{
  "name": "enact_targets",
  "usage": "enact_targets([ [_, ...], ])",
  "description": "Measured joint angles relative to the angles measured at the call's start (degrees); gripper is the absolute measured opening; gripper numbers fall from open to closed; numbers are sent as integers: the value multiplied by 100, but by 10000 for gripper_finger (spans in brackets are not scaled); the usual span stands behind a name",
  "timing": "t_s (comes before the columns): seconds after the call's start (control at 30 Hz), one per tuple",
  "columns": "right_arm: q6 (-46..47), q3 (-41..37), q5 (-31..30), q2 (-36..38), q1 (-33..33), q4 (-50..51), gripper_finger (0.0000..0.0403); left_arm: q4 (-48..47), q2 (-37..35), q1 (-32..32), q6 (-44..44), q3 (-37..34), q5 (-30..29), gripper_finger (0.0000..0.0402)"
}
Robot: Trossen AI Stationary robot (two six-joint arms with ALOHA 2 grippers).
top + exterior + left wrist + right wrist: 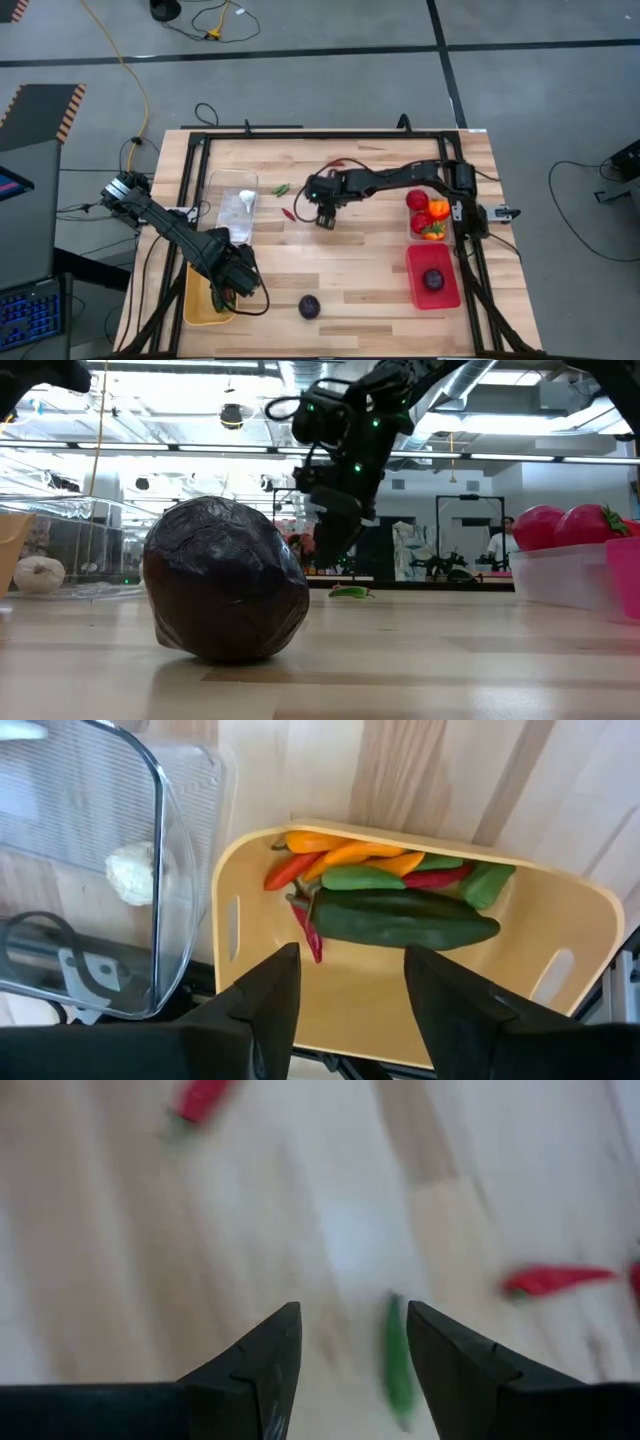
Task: Sort produce into baskets
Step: Put the green chili pepper into the yellow bin
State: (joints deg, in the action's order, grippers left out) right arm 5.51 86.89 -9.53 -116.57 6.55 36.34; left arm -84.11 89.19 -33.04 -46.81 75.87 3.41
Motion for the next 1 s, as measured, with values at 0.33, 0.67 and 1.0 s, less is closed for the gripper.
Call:
enact_targets([
  [0.33, -65, 0, -7, 0, 451, 532, 209, 12, 0, 0, 2, -1, -90, 169],
  [0.67, -316, -525, 65, 4, 435, 349, 209, 134, 0, 0, 4, 0, -113, 169],
  [1.0, -318, -887, 64, 20, 448, -141, 183, 161, 0, 0, 219, 0, -155, 169],
])
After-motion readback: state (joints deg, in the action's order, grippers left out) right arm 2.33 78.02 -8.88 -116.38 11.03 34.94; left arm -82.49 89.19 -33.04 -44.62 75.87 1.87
